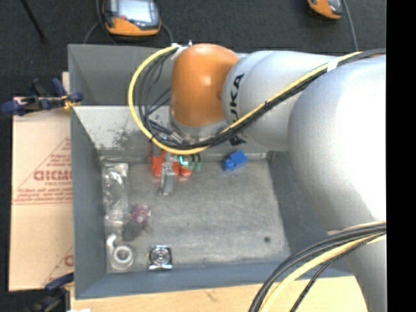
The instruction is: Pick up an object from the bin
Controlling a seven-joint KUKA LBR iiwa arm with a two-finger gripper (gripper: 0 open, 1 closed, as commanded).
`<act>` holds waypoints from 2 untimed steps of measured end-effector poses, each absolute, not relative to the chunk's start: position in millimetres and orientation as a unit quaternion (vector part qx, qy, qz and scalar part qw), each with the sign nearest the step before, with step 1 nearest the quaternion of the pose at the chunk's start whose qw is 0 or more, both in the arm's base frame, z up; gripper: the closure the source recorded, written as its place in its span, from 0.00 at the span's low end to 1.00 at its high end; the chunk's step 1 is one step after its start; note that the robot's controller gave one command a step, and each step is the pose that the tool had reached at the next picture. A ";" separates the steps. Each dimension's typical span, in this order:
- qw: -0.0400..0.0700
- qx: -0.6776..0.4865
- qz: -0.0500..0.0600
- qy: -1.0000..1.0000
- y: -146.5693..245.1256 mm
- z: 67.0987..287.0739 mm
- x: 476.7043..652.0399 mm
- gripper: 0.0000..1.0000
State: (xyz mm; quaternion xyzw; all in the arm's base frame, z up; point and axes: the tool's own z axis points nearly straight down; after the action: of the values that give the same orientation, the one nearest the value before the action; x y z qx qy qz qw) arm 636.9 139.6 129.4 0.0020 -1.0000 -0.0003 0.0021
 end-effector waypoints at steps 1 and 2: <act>-0.006 0.116 0.000 -0.993 93.0 73.1 643.4 0.00; -0.004 0.157 -0.002 -0.988 190.0 82.5 638.6 0.00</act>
Offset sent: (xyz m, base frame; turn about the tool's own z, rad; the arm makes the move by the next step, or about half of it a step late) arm 0.0028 -0.0454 -0.0594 -0.2299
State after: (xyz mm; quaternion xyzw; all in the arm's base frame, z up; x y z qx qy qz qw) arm 638.6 190.0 82.5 0.1574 -0.9875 -0.0018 -0.0042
